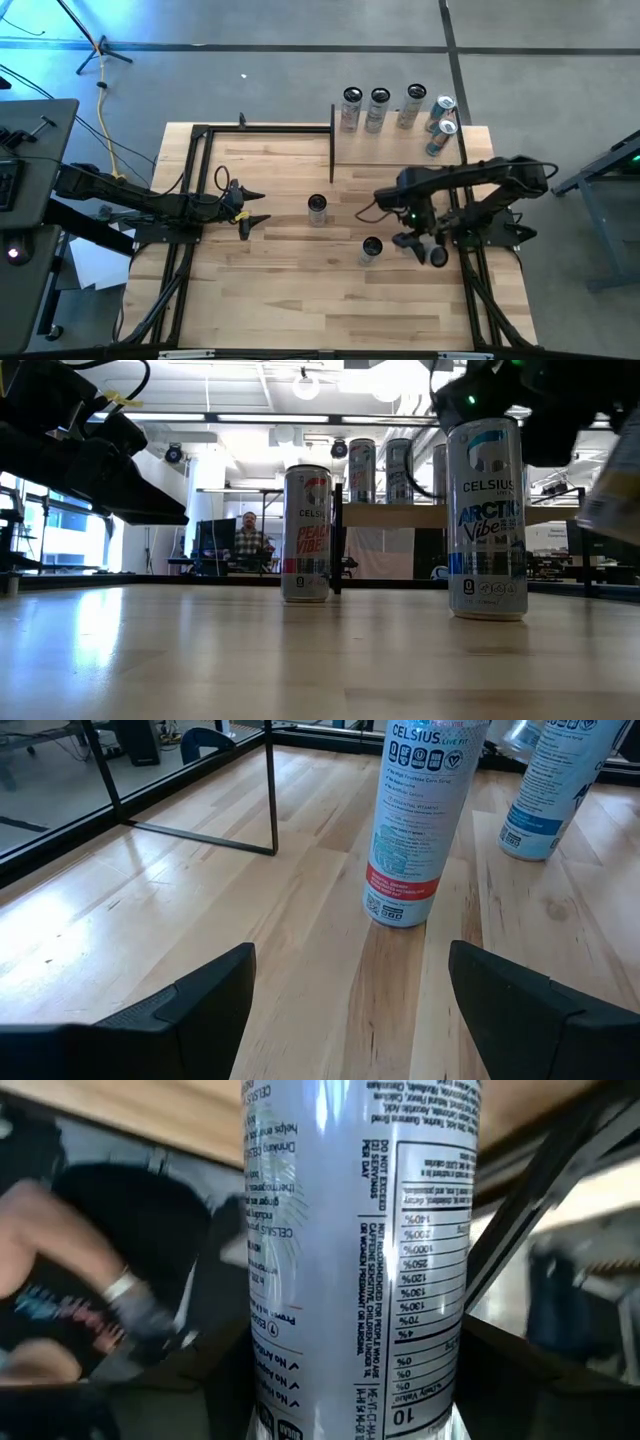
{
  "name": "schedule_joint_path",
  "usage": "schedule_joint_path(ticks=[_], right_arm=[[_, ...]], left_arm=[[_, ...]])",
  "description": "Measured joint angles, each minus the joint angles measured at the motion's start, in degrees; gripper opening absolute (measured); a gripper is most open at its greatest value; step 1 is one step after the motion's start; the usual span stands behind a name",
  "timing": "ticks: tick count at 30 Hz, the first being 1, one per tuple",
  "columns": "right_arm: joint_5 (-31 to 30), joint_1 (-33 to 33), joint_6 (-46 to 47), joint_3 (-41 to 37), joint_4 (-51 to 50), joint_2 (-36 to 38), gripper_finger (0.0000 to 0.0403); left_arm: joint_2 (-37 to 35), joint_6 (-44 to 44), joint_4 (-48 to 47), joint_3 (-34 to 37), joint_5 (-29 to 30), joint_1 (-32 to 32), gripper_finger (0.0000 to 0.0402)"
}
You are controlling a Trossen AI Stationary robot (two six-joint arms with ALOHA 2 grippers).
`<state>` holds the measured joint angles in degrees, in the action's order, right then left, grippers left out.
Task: Place canned beverage on shelf
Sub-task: Put the white yellow soda can on the shelf aligned with the white yellow soda can
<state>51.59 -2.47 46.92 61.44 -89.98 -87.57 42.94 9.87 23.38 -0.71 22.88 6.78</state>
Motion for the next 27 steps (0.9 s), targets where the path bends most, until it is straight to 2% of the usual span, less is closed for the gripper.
schedule_joint_path(ticks=[6,10,18,27], right_arm=[[9.1,0.0,-0.9,-6.4,0.0,0.0,0.0256],[12.8,0.0,-0.9,-9.6,0.0,0.0,0.0257],[16.5,0.0,-2.2,-13.2,0.2,-1.8,0.0258],[17.0,0.0,-12.9,-14.2,0.7,-10.8,0.0258]], left_arm=[[0.0,0.0,0.0,0.0,0.0,0.0,0.0305],[0.0,0.0,0.0,0.0,0.0,0.0,0.0305],[0.0,0.0,0.0,0.0,0.0,0.0,0.0305],[0.0,0.0,0.0,0.0,0.0,0.0,0.0305]])
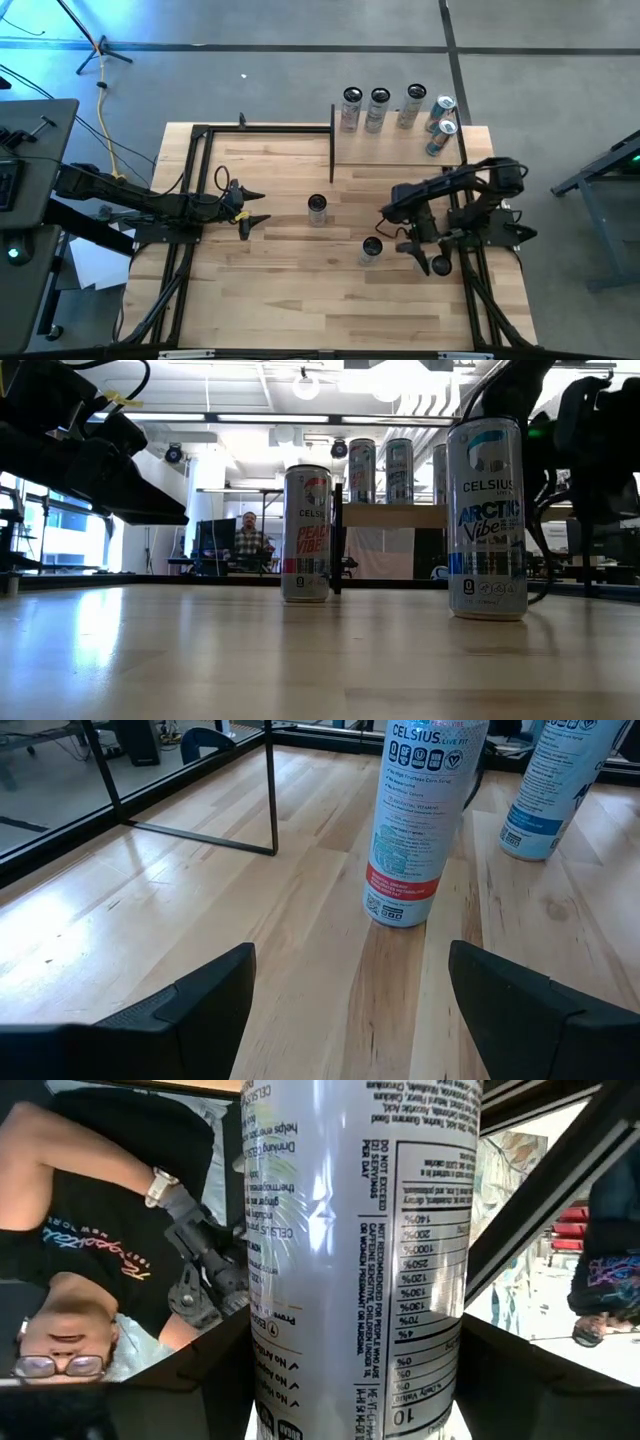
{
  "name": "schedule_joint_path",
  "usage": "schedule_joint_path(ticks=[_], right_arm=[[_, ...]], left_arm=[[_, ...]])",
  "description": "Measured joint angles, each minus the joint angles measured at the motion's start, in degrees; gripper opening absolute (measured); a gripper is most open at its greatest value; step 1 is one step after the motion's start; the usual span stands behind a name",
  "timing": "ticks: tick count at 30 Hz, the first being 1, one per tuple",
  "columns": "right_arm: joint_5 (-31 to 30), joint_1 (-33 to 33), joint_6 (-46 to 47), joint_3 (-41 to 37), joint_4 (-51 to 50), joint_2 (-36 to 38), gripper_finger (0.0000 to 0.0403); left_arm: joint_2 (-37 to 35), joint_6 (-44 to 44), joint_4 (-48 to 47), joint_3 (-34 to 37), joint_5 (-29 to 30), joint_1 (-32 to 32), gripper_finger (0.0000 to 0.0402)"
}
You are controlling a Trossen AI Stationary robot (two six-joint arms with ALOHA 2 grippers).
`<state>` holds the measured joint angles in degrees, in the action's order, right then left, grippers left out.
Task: Place canned beverage on shelf
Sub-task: Put the white yellow soda can on the shelf aligned with the white yellow soda can
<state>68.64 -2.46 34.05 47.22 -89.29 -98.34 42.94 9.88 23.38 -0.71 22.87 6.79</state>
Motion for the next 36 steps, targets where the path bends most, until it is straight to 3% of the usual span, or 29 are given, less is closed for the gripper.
schedule_joint_path(ticks=[9,36], right_arm=[[-1.8,0.0,-6.3,0.0,-0.6,-4.0,0.0259],[-9.2,-0.3,-5.7,0.0,5.3,-4.1,0.03]], left_arm=[[0.0,0.0,0.0,0.0,0.0,0.0,0.0305],[0.0,0.0,0.0,0.0,0.0,0.0,0.0305]])
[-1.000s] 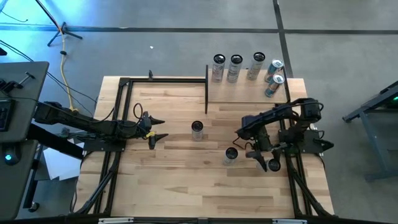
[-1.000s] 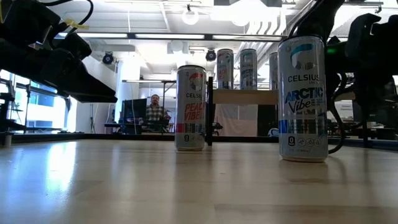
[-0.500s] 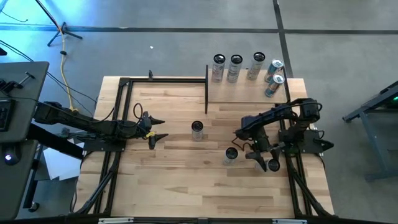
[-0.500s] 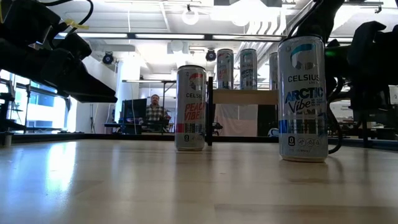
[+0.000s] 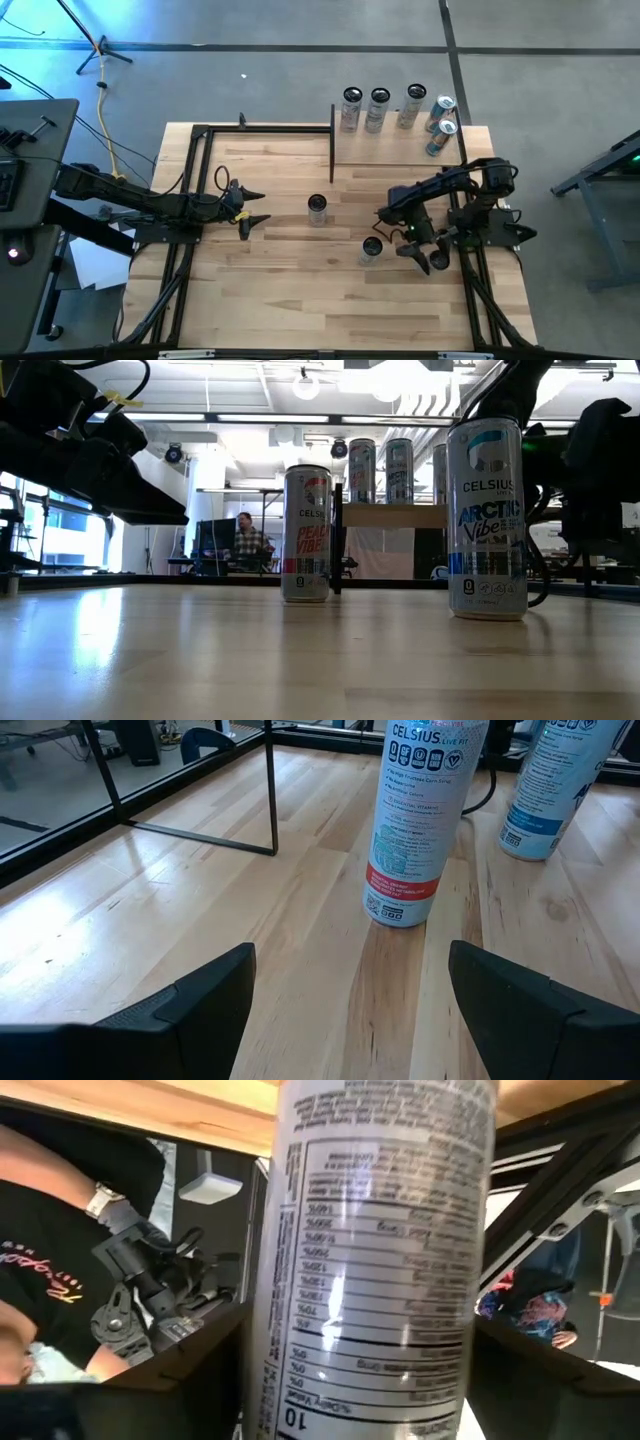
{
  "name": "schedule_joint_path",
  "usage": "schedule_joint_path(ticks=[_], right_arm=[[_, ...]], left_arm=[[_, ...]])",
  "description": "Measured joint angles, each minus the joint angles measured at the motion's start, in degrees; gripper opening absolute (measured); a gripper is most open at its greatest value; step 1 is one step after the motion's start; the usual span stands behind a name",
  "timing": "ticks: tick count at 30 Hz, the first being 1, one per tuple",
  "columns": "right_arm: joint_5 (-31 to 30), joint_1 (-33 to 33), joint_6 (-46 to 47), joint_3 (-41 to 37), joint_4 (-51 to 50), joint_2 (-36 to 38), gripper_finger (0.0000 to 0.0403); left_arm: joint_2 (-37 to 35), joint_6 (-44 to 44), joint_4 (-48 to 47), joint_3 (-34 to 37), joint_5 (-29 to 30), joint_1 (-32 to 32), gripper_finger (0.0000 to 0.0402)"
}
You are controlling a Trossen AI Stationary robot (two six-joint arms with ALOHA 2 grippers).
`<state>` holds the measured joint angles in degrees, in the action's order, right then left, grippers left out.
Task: Place canned beverage on shelf
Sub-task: Put the white yellow soda can on the shelf aligned with the white yellow soda can
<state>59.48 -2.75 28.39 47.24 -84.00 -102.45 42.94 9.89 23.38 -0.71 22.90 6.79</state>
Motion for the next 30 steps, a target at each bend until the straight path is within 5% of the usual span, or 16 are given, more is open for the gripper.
schedule_joint_path(ticks=[15,22,27,30], right_arm=[[-11.4,-4.4,-3.5,9.4,-5.4,1.6,0.0396],[-23.0,-2.8,6.1,15.7,-5.9,11.8,0.0395],[-37.4,4.4,19.6,17.3,-5.0,21.4,0.0395],[-39.6,10.4,27.0,14.0,-1.1,26.2,0.0395]], left_arm=[[0.0,0.0,0.0,0.0,0.0,0.0,0.0305],[0.0,0.0,0.0,0.0,0.0,0.0,0.0305],[0.0,0.0,0.0,0.0,0.0,0.0,0.0305],[0.0,0.0,0.0,0.0,0.0,0.0,0.0305]])
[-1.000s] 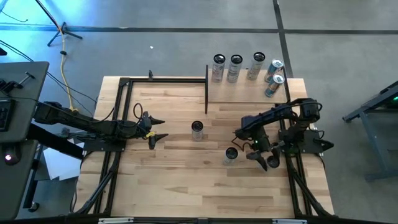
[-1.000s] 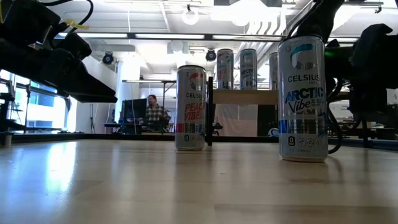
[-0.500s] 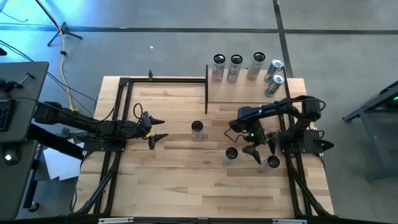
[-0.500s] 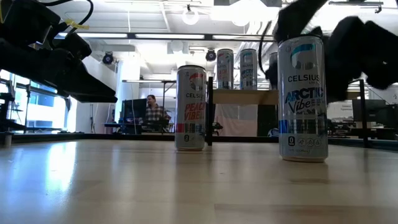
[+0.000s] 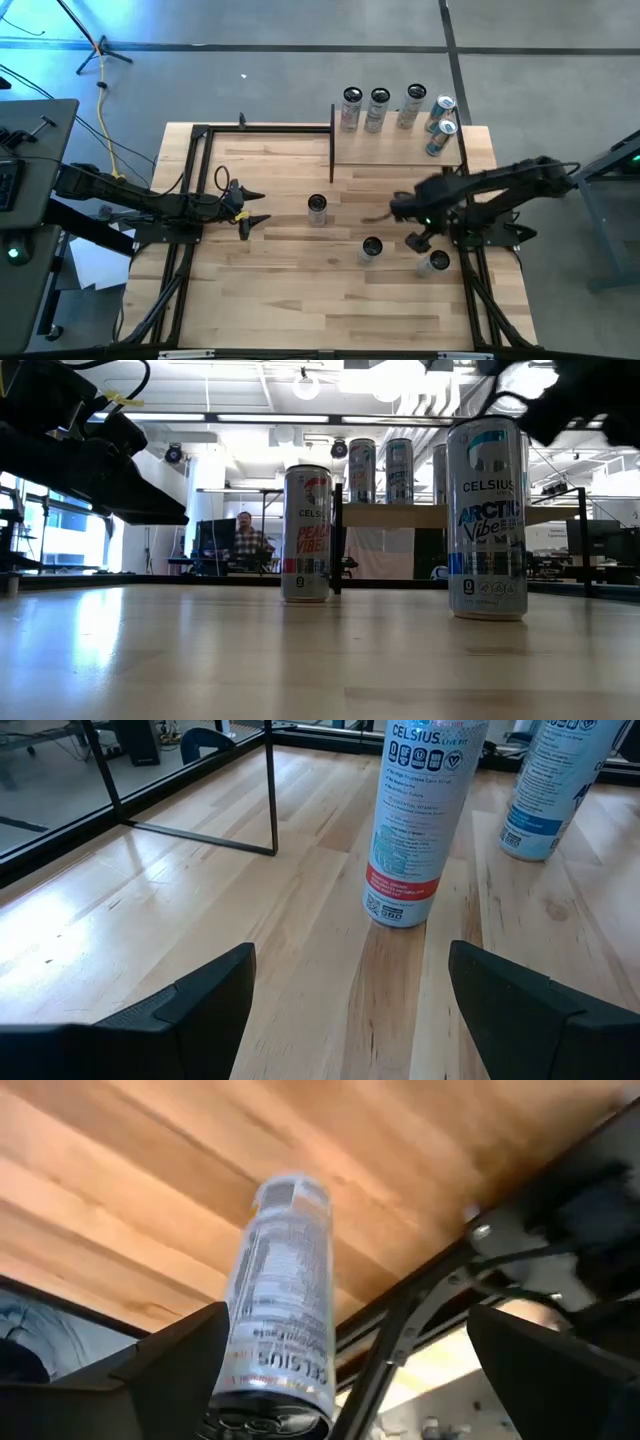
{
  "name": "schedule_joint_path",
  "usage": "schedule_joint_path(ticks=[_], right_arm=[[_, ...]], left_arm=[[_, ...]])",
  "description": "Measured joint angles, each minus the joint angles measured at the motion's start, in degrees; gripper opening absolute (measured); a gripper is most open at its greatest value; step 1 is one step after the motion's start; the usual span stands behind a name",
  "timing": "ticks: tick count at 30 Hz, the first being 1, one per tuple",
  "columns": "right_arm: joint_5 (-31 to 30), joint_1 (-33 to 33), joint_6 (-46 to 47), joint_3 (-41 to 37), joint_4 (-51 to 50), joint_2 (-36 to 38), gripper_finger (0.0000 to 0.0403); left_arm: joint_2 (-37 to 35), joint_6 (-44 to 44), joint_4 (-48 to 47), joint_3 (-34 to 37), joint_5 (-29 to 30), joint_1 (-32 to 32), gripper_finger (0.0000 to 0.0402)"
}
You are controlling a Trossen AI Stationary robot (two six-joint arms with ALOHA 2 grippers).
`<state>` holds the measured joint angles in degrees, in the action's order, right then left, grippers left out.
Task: Place canned beverage on shelf
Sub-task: Put the white yellow soda can on the shelf aligned with the white yellow soda can
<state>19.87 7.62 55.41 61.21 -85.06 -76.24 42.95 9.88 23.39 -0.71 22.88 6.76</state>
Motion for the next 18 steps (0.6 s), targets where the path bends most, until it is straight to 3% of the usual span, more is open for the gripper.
schedule_joint_path(ticks=[6,12,18], right_arm=[[0.0,9.2,9.5,-4.8,5.5,5.9,0.0395],[-3.9,11.6,11.6,-4.6,5.1,8.6,0.0395],[-3.8,13.2,10.8,-4.6,9.6,8.9,0.0395]], left_arm=[[0.0,0.0,0.0,0.0,0.0,0.0,0.0305],[0.0,0.0,0.0,0.0,0.0,0.0,0.0305],[0.0,0.0,0.0,0.0,0.0,0.0,0.0305]])
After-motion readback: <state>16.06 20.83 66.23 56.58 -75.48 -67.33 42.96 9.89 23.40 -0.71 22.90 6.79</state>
